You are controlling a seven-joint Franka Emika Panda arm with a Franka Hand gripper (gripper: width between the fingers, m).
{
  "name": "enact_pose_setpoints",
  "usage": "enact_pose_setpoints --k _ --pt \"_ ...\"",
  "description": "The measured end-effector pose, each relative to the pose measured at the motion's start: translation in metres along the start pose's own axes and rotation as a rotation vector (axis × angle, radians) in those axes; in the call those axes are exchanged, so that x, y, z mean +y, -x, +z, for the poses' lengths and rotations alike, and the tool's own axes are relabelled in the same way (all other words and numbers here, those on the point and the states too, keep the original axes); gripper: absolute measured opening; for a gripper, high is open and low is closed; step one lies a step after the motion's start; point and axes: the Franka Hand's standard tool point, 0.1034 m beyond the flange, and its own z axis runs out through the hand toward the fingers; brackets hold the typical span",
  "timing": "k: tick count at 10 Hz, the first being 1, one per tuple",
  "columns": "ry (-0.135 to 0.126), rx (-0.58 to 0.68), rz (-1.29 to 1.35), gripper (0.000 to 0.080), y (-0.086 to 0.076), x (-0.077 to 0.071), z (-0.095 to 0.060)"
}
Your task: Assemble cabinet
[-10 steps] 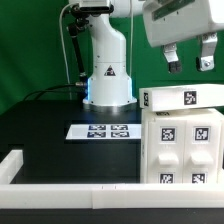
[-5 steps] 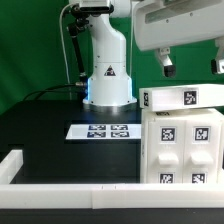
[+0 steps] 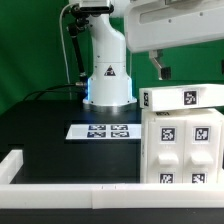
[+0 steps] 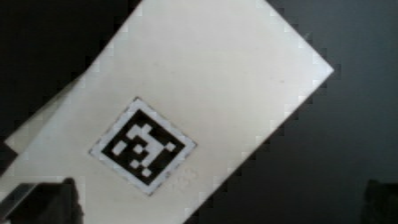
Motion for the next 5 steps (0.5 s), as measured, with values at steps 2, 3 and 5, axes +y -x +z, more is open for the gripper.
enact_pose_setpoints --k 2,3,5 --pt "0.003 0.001 -0.114 0.0797 -0.0003 0.0005 0.0002" --pt "0.017 0.008 -0.246 0.0797 -0.001 0.0017 0.0001" --pt "0.031 0.01 -0.443 0.0797 -0.0019 0.003 0.0001"
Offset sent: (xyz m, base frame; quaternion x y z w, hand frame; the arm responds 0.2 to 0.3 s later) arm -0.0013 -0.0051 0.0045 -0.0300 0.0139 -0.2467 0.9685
